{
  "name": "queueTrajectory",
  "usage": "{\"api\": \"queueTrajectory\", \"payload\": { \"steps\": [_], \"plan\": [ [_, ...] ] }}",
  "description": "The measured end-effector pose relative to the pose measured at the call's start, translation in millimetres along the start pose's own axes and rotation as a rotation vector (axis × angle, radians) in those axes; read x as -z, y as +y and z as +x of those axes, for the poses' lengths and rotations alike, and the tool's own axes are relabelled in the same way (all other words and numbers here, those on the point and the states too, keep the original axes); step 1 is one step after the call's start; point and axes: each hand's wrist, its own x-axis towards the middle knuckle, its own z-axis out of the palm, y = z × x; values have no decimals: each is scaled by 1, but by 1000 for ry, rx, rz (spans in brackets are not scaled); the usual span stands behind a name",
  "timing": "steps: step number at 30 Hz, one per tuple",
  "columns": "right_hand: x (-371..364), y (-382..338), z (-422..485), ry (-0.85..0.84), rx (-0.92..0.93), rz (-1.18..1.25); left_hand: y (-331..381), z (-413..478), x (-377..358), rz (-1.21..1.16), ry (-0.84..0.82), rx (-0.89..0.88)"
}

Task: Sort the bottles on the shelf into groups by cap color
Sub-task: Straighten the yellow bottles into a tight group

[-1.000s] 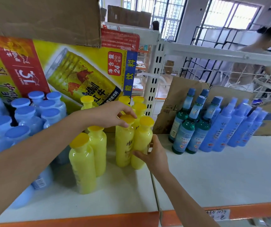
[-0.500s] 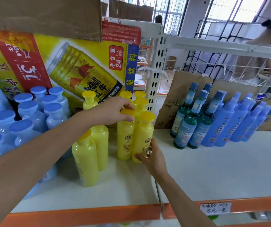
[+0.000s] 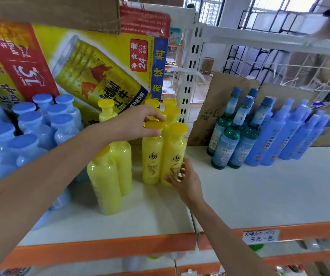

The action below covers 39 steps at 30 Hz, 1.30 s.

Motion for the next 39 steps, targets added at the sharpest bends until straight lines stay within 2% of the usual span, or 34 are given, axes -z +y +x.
{"api": "queueTrajectory", "payload": {
  "steps": [13,25,39],
  "plan": [
    [-11,1,5,49,28,-96,5,1,2,85,44,26],
    [-13,0,18,26,12,-146,5,12,4,124,7,46],
    [-9,4,21,-11,45,-213,3,9,1,134,46,29]
  ]
}}
